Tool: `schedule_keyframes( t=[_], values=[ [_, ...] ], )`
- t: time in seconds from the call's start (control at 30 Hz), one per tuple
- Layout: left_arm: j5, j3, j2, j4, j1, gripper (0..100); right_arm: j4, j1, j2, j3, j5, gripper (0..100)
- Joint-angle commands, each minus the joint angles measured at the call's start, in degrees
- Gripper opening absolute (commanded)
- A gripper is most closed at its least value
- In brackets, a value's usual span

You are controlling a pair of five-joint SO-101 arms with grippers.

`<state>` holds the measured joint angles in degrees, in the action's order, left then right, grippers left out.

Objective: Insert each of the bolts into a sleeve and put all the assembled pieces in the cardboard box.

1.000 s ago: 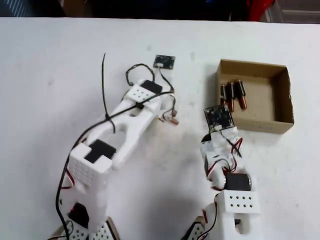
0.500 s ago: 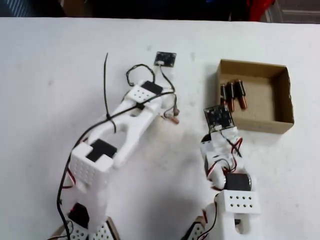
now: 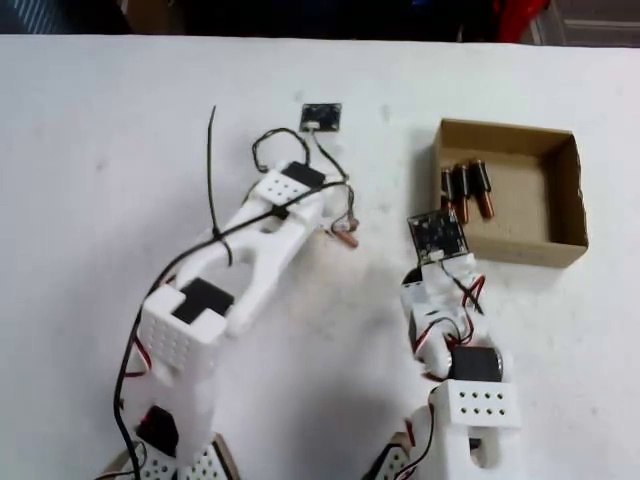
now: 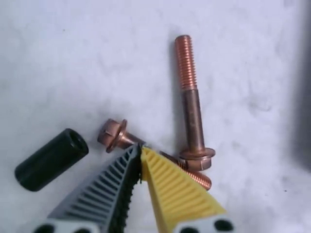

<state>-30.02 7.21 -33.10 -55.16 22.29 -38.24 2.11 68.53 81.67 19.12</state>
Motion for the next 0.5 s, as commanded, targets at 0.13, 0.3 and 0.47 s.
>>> schedule_keyframes(
  t=[0.13, 0.3, 0.47],
  values=[
    [-7.8, 0.7, -0.1, 0.8, -0.8, 2, 1.3, -0.5, 1.4, -0.5, 0.0, 1.8],
    [-9.4, 0.7, 0.0, 0.8, -0.7, 2, 1.3, -0.5, 1.4, -0.5, 0.0, 1.8],
    [-15.6, 0.4, 0.0, 0.7, -0.9, 2, 1.3, -0.5, 1.4, -0.5, 0.0, 1.8]
  ],
)
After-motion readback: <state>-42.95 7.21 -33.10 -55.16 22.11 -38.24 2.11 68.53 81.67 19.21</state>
